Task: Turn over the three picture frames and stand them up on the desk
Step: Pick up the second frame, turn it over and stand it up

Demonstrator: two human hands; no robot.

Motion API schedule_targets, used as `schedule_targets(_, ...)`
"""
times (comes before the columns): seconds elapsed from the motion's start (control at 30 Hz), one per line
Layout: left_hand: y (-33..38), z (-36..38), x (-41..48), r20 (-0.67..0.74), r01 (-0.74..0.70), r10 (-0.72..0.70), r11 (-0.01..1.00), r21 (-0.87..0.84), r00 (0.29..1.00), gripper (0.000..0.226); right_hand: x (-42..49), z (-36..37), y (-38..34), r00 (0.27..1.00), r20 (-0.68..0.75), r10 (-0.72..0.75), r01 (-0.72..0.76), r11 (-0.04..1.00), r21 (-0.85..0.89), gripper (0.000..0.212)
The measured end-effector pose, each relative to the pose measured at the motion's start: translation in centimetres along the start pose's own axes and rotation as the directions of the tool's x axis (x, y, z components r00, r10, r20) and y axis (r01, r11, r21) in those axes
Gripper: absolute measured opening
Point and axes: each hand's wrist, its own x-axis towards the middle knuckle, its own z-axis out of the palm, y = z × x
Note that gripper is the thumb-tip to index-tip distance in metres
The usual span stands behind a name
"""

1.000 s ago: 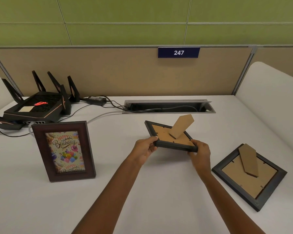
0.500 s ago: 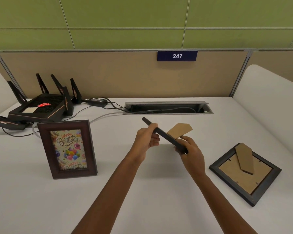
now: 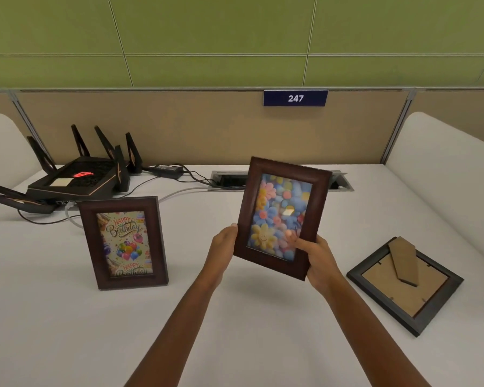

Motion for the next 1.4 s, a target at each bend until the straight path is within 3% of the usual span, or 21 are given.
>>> schedule_targets(0.27, -0.3, -0.5, -0.7, 0.021, -0.103, 0.102, 0.995, 0.018, 0.995, 0.032, 0.1, -0.2, 0.6, 0.995, 0.025, 0.097, -0.1, 0.99, 0.1, 0.021)
schedule_targets(0.5, -1.1, -1.3, -0.3, 0.025, -0.096, 0.095, 0.995, 0.042, 0.995, 0.029, 0.9, -0.3, 0.9, 0.989, 0.072, 0.126, -0.122, 0.991, -0.06, 0.023)
schedule_targets(0.77, -3.0, -3.2, -0.2, -0.091, -0.029, 0.037, 0.996, 0.079, 0.995, 0.031, 3.2, 1.5, 3.0, 0.97, 0.176, 0.169, -0.117, 0.955, -0.271, 0.026)
schedule_targets(1.4, -6.0, -5.7, 1.3, -0.199, 0.023, -0.005, 0.996, 0.089, 0.98, 0.033, 6.8, 2.9, 7.2, 0.942, 0.195, 0.274, -0.188, 0.91, -0.37, 0.032)
